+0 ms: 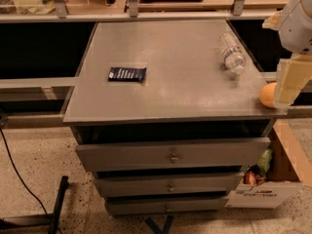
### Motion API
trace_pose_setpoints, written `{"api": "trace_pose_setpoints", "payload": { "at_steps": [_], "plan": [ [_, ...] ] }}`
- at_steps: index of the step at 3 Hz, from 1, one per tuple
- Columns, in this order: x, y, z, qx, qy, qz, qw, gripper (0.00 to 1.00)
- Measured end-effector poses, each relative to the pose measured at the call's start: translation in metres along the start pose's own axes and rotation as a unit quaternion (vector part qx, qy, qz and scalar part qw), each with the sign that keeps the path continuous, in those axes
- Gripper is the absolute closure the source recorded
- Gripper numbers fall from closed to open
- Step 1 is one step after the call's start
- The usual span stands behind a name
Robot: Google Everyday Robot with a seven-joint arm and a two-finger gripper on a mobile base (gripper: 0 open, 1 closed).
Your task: Move orange near rxbar blueberry
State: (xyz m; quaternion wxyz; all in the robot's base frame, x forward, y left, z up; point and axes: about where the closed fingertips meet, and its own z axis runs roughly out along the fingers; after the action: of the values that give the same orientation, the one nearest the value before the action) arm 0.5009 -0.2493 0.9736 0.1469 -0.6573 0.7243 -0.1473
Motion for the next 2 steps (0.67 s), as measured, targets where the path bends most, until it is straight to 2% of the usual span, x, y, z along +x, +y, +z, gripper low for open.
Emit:
{"api": "trace_pose_setpoints", "payload": {
  "at_steps": [2],
  "plan": [
    [0.028,-0.012,0.064,-0.024,0.037,0.005,0.9990,0.00]
  ]
}}
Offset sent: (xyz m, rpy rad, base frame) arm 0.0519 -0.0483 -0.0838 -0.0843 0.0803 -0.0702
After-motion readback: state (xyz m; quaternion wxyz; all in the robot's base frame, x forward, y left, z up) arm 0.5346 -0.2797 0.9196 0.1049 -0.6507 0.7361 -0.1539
